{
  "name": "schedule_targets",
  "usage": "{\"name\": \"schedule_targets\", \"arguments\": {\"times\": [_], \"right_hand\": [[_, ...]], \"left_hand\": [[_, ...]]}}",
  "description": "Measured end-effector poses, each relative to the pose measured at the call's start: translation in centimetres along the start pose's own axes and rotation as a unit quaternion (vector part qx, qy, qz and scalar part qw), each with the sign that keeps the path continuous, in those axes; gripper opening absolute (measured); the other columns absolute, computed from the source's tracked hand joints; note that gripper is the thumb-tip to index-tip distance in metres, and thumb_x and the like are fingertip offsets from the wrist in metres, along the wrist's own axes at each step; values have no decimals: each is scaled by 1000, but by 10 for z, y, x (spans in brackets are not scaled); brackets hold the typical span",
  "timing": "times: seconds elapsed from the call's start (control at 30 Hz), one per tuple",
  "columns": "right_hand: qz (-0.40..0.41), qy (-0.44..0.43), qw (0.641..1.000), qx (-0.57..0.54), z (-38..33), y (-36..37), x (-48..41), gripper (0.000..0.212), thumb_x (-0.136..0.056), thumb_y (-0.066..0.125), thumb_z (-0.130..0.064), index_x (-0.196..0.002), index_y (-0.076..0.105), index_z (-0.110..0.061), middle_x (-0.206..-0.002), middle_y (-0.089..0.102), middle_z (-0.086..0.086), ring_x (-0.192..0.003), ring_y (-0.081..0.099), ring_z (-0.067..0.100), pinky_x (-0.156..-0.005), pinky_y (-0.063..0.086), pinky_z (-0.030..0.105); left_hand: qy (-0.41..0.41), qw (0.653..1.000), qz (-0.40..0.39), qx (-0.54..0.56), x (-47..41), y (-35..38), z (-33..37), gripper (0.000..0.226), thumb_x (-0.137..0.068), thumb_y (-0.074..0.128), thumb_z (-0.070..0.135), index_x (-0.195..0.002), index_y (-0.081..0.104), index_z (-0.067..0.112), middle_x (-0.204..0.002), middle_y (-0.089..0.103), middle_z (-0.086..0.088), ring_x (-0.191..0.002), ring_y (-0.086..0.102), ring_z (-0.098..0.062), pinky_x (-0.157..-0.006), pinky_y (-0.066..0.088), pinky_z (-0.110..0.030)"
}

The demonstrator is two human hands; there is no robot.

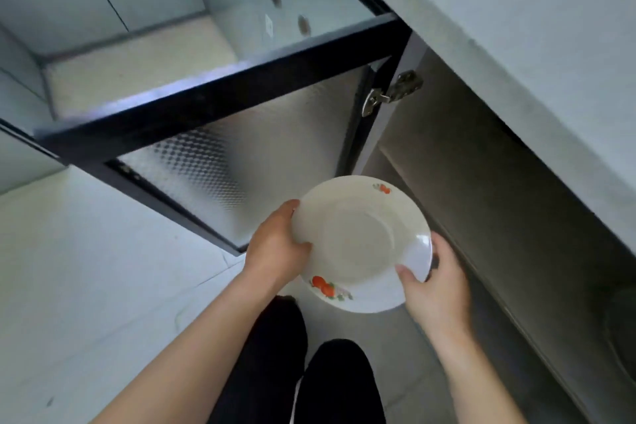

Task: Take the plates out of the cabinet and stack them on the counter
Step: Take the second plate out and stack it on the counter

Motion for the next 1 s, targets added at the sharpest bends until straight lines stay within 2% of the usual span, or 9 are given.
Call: {"name": "schedule_targets", "arguments": {"times": [0.17,0.27,0.43,0.6,0.67,0.77,0.83,0.9,1.0], "right_hand": [[-59,-2,998,15,-74,-41,58,63,-77,69,-19,-132,42,-29,-131,53,-7,-120,51,18,-97,48,45],[-79,-23,996,16,-118,-71,95,62,-78,69,-20,-132,41,-31,-128,52,-8,-117,51,15,-95,49,44],[-81,-72,994,2,-182,-137,147,62,-79,68,-19,-135,41,-27,-128,53,-8,-118,50,14,-98,47,41],[-54,-130,989,-38,-230,-199,187,65,-79,70,-21,-135,41,-31,-131,54,-10,-121,51,15,-98,48,42],[-45,-156,986,-49,-244,-218,201,65,-79,71,-20,-136,40,-31,-133,52,-10,-123,50,15,-99,47,43],[-39,-188,979,-64,-261,-235,219,64,-78,72,-18,-134,43,-29,-129,53,-13,-120,51,13,-99,47,38],[-52,-204,974,-81,-270,-237,233,61,-78,72,-15,-131,45,-29,-118,53,-19,-115,52,11,-94,48,30],[-76,-214,970,-89,-280,-233,246,62,-77,73,-14,-129,46,-32,-109,51,-22,-109,53,10,-90,49,28],[-108,-222,964,-102,-294,-223,263,65,-76,75,-14,-130,45,-33,-110,52,-18,-104,53,8,-83,51,25]], "left_hand": [[-31,999,16,-16,70,-75,39,57,-70,57,9,-122,48,30,-110,60,8,-94,60,-22,-74,54,-37],[-45,999,22,-19,113,-117,65,55,-70,58,8,-119,48,30,-104,60,8,-91,58,-21,-74,55,-41],[-24,999,46,16,184,-175,117,53,-71,61,9,-118,48,32,-99,57,12,-87,60,-18,-68,55,-39],[25,993,83,76,247,-219,165,54,-70,63,5,-116,52,32,-92,57,17,-79,56,-3,-54,44,-19],[45,989,104,100,269,-233,178,53,-69,65,3,-114,55,31,-90,57,17,-74,55,-4,-50,41,-14],[74,983,133,103,296,-251,189,55,-68,68,6,-116,55,30,-90,56,20,-77,61,-12,-59,45,-20],[80,979,153,106,314,-263,188,53,-68,68,7,-113,54,32,-93,55,24,-82,64,-15,-63,48,-25],[81,975,173,115,331,-276,180,53,-69,67,6,-111,53,36,-96,57,23,-78,66,-14,-62,49,-25],[73,965,202,150,348,-298,164,58,-69,69,4,-115,54,37,-105,59,22,-66,66,-9,-58,49,-22]]}}
Point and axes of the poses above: each hand's wrist, its own x-axis away from the middle knuckle, its own y-axis out of the palm, z = x × y, the point moved 7 cm from there along -x, towards the middle knuckle
